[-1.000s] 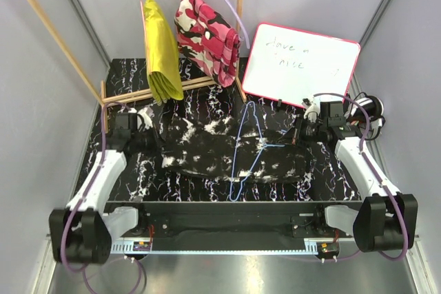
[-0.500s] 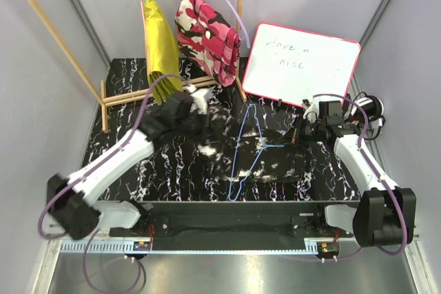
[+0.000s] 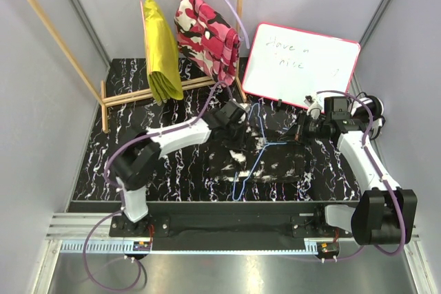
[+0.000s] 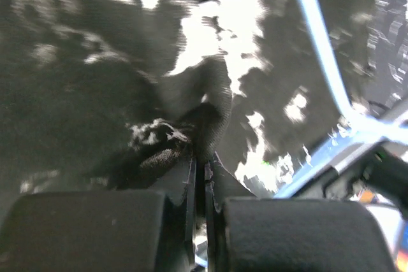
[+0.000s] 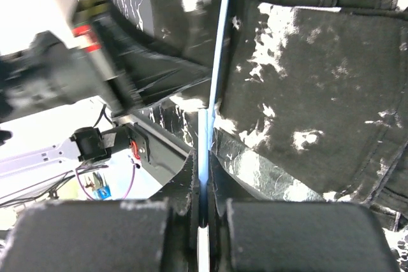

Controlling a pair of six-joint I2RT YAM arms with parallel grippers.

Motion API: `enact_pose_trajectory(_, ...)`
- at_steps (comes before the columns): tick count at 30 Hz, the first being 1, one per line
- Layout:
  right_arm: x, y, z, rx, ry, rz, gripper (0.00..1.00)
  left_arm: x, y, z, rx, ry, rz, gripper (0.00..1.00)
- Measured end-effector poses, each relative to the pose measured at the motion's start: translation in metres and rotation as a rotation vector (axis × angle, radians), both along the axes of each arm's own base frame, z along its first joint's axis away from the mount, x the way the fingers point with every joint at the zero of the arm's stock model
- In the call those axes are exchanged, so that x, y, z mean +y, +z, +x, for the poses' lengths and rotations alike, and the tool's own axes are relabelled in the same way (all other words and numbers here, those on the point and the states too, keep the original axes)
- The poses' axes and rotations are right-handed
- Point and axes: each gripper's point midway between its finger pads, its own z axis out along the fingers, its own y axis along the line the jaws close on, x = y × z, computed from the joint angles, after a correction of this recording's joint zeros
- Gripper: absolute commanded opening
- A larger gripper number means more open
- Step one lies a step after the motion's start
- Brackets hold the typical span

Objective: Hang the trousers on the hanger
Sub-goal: Place trousers on hanger

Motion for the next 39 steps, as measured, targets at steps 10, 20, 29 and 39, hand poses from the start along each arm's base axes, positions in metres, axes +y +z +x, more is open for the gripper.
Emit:
enact_pose_trajectory(10,0.001,-0.005,-0.001,0.04,0.001,0.01,0.0,-0.029,-0.023,-0.012,-0.053,-0.066,0.051,0.02)
enact_pose_trajectory(20,0.005,-0.008,0.0,0.067,0.011,0.043,0.0,-0.034,0.01,-0.047,-0.129,-0.222,0.046,0.37)
enact_pose_trajectory(29,0.006,-0.003,0.002,0.043,0.014,0.052,0.0,0.02,0.052,-0.016,-0.174,-0.215,-0.026,0.4)
enact_pose_trajectory(39,0.008,-0.001,0.002,0.044,0.015,0.063,0.0,-0.003,0.032,-0.036,-0.152,-0.378,-0.083,0.28)
